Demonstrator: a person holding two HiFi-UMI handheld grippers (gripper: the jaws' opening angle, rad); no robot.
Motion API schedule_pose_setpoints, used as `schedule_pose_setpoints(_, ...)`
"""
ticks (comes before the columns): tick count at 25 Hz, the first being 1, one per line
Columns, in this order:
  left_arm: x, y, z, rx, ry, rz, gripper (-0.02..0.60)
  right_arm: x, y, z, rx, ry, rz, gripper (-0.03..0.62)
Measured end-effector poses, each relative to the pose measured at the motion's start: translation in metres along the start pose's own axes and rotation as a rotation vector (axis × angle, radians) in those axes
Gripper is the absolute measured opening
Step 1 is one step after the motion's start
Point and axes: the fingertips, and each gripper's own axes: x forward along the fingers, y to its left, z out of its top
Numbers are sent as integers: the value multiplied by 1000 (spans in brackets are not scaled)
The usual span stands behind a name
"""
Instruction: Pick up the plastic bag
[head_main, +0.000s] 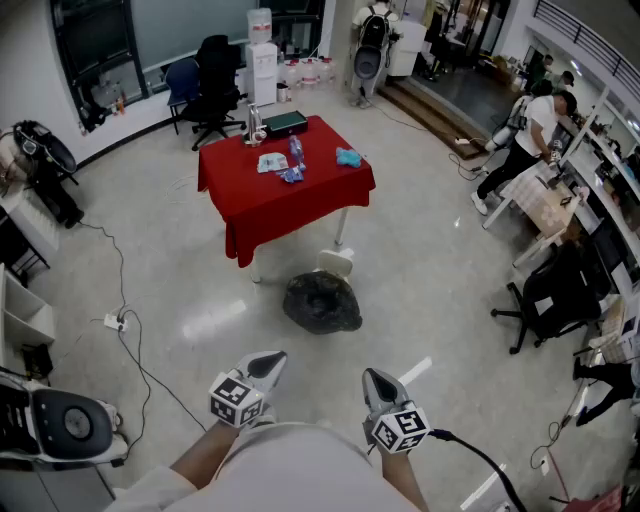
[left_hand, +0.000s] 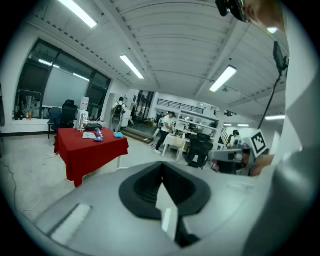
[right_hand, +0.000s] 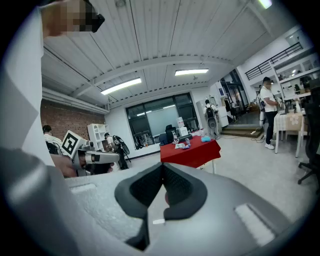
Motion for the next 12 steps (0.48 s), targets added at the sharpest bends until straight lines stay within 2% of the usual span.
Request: schedule_pose_setpoints(12, 8, -8, -6, 1, 10, 8, 5, -4, -9, -4, 0, 2, 10, -6)
